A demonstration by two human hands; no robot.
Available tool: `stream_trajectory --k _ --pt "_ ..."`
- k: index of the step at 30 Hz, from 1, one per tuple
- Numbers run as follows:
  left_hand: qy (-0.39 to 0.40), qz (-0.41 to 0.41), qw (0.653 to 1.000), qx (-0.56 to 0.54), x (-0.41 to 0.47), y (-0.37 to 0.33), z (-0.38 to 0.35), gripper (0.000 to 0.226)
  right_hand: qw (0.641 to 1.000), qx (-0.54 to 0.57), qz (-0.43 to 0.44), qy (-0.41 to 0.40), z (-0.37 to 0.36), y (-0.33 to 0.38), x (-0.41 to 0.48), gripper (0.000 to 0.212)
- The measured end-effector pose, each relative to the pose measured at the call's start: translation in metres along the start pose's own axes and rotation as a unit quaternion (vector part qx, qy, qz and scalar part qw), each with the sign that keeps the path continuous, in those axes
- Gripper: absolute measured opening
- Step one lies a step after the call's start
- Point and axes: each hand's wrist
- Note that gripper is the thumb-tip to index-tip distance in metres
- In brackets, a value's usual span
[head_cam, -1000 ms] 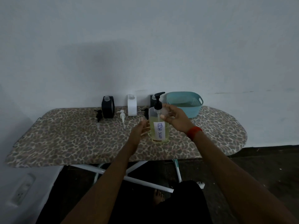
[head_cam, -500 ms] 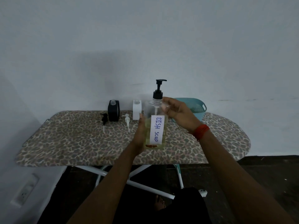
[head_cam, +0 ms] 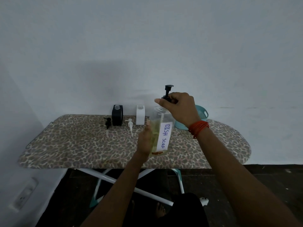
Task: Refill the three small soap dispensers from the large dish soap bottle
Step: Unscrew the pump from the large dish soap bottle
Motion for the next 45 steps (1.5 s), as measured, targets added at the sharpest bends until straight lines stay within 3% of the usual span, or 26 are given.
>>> stream_trajectory --k 3,5,7,11,14,18,20,22,24,27,31,37,45 --pt "0.082 0.066 0.991 -0.086 -0.002 -0.002 0.001 0.085 0.989 0.105 0.019 0.104 0.008 0.010 0.000 0.053" --pt "0.147 0.104 0.975 -0.130 -0.004 -0.006 0.002 0.102 0.965 0.190 0.019 0.177 0.019 0.017 0.001 0.034" --pt "0.155 0.115 0.972 -0.136 -0.004 -0.009 0.005 0.110 0.952 0.220 0.023 0.209 0.031 0.019 0.003 0.027" --pt "0.053 0.076 0.995 -0.033 -0.007 -0.020 0.010 0.101 0.968 0.220 -0.002 0.117 0.031 0.019 -0.002 0.027" --pt "-0.028 0.016 0.999 0.011 -0.011 -0.026 0.005 0.078 0.981 0.189 -0.027 0.035 0.012 0.020 -0.012 0.030" --pt "-0.051 0.000 0.998 0.024 -0.016 -0.026 0.002 0.068 0.993 0.105 -0.037 -0.032 -0.014 0.025 -0.019 0.042" --pt "-0.043 0.007 0.999 0.026 -0.016 -0.024 0.004 0.052 0.989 0.138 -0.046 -0.016 -0.019 0.024 -0.016 0.039" --pt "-0.021 0.010 0.999 0.032 -0.016 -0.020 0.009 0.046 0.971 0.216 -0.048 0.087 -0.015 0.020 -0.011 0.045" --pt "-0.017 0.015 0.999 0.031 -0.017 -0.018 0.014 0.054 0.950 0.262 -0.039 0.165 -0.007 0.015 -0.007 0.054" --pt "-0.041 0.018 0.997 0.057 -0.017 -0.018 0.018 0.068 0.965 0.239 -0.042 0.098 -0.003 0.008 -0.006 0.057" --pt "-0.079 0.024 0.994 0.069 -0.018 -0.020 0.016 0.061 0.966 0.239 -0.100 -0.012 -0.013 0.006 -0.011 0.049" --pt "-0.089 0.001 0.994 0.065 -0.016 -0.015 0.018 0.065 0.958 0.258 -0.103 0.065 -0.017 0.008 -0.016 0.033" --pt "-0.085 -0.006 0.993 0.079 -0.012 -0.006 0.025 0.064 0.977 0.193 -0.091 0.016 -0.030 0.020 -0.021 0.033"
Point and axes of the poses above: each hand's wrist, its own x-axis towards the middle knuckle, its own z-axis out of the back of the hand, y = z × x, and after that the axes turned 2 degrees about -x, right-handed
